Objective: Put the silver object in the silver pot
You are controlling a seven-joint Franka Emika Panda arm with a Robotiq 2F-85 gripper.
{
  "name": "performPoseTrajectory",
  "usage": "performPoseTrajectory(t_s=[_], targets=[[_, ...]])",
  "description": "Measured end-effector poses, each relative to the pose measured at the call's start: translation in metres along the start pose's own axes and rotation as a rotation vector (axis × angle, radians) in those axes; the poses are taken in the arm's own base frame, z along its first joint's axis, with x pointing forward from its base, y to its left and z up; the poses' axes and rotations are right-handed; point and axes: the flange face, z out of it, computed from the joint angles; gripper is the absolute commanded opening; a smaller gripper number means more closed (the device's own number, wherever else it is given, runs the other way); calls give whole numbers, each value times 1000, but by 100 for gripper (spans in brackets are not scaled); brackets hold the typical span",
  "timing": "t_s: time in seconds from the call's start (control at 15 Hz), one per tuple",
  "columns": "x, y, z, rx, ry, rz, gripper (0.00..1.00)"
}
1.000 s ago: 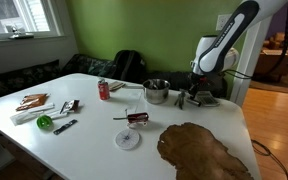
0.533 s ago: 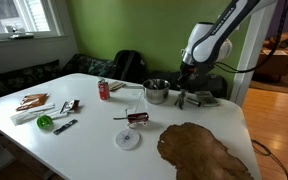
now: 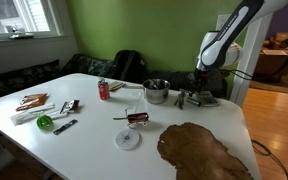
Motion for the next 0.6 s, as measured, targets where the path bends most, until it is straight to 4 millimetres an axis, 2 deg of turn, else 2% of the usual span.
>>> performPoseTrajectory(t_s=[0.2,0.27,0.4,0.6], targets=[[-8,2,17,37,-28,-6,100],[-10,3,22,46,-36,-12,81],[-13,8,33,54,-51,-26,68],[-12,13,45,59,-60,-63,42]])
